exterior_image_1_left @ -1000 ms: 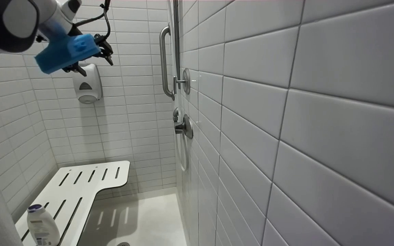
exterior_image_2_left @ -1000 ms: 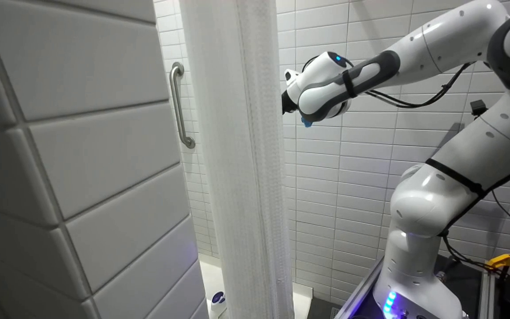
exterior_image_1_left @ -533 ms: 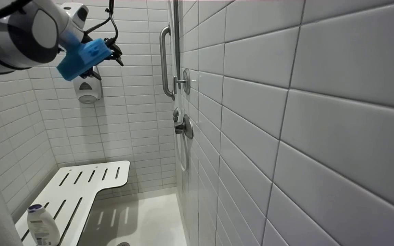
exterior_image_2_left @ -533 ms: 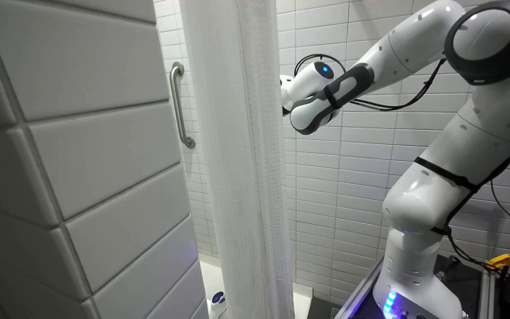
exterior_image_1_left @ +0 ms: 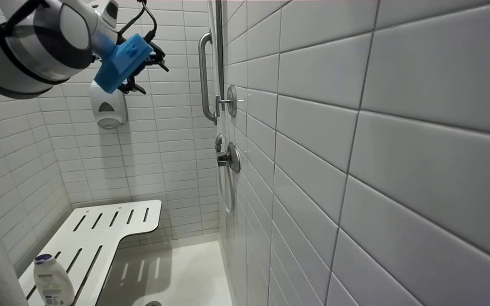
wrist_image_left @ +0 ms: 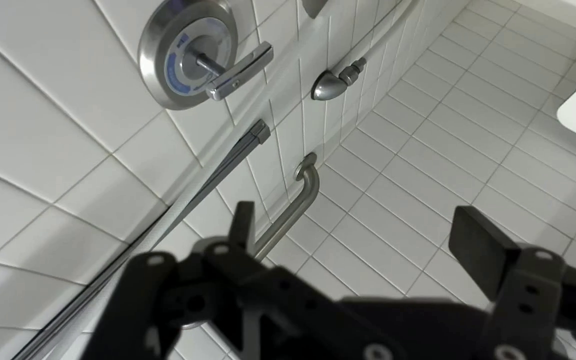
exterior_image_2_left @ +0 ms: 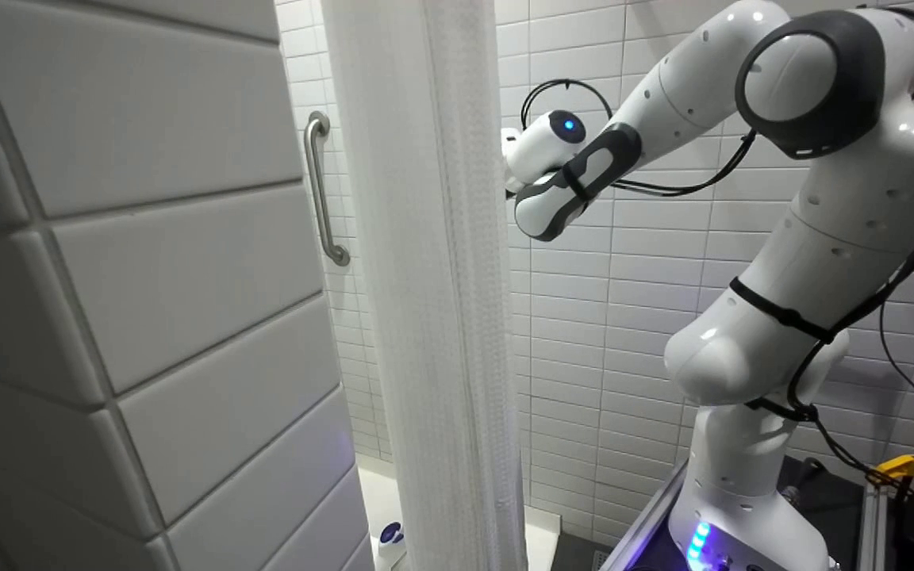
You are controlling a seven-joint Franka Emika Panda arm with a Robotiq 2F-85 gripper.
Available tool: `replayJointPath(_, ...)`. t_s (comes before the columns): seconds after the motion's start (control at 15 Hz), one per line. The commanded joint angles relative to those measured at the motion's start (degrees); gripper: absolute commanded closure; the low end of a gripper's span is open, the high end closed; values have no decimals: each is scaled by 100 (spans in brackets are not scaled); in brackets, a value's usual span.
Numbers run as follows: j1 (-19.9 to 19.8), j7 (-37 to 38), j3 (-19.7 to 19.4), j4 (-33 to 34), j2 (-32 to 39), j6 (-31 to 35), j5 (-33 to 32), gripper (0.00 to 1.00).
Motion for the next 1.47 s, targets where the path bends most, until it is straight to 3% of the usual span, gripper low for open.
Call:
replayJointPath(0.0,-436,-43,577,245,165,-164,-278,0)
replayJointPath(0.4,-2238,42,2063,677,57,-605,-1332,0)
replayJointPath(0.6,-2793,-13,2546,875,99,-1016,-1892,0)
replayJointPath(0.87,-3122,-96,2924,991,188,-1455,-2581,0)
replayJointPath(0.93,-2893,-32,2688,840,118,-1294,-2294,0)
replayJointPath(1.4,-2899,-21,2690,839,126,-1312,-2308,0)
